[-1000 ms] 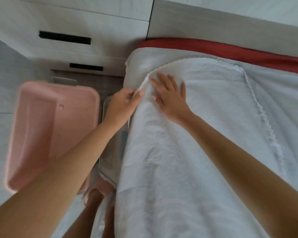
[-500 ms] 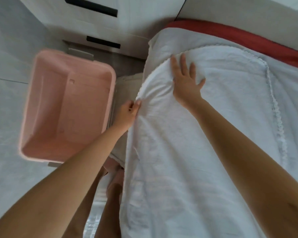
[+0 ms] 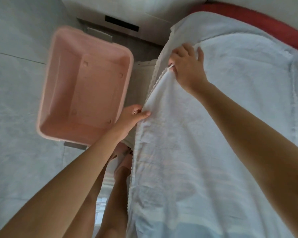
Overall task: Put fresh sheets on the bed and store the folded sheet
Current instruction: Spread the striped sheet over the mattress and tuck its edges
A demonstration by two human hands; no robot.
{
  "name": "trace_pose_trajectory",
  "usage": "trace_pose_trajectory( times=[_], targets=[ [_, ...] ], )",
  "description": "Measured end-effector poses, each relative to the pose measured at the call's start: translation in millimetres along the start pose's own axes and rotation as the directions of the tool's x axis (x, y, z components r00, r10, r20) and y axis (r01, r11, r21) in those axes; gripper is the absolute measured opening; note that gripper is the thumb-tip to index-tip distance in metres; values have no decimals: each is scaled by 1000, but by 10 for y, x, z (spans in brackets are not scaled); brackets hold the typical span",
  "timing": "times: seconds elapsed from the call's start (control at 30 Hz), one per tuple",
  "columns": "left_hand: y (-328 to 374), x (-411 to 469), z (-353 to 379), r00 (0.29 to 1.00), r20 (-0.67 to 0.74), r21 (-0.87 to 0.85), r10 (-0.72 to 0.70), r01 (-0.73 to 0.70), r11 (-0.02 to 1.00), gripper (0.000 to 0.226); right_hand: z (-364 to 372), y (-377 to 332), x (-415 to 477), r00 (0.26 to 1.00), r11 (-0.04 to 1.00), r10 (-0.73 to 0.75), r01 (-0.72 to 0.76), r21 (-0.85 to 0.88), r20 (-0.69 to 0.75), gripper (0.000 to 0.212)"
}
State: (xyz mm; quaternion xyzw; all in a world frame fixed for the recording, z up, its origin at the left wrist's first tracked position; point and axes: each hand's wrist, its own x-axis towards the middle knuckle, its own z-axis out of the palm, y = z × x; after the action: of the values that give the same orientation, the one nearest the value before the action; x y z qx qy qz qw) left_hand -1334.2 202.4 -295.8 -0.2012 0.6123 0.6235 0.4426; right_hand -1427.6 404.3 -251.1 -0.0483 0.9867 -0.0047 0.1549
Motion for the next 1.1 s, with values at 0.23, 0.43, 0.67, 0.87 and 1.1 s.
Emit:
trace_pose_trajectory(
  times=[0.23,0.43,0.67,0.87,1.1],
  targets=[
    [-291,-198,-175,981,161,229,-109,70,971,77,58,-117,20,998,997,68,-68,-36,-17,25],
    [-697,-506,-155,964,200,182,-175,139,973,22,293,-541,-482,970,998,-66,69,3,-234,46],
    [-928,-559,-100,997,-27,180,-75,78,980,9,842,-780,-1788,990,998,-63,61,-18,-124,40],
    [-1402,-1041,184,963,88,211,-254,231,950,31,1098,-1121,-2947,999,999,-30,30,17,-34,44],
    [-2390,-1848,28,947,222,276,-234,170,946,34,1284,-1753,-4314,990,996,72,-63,70,-119,64]
  ],
)
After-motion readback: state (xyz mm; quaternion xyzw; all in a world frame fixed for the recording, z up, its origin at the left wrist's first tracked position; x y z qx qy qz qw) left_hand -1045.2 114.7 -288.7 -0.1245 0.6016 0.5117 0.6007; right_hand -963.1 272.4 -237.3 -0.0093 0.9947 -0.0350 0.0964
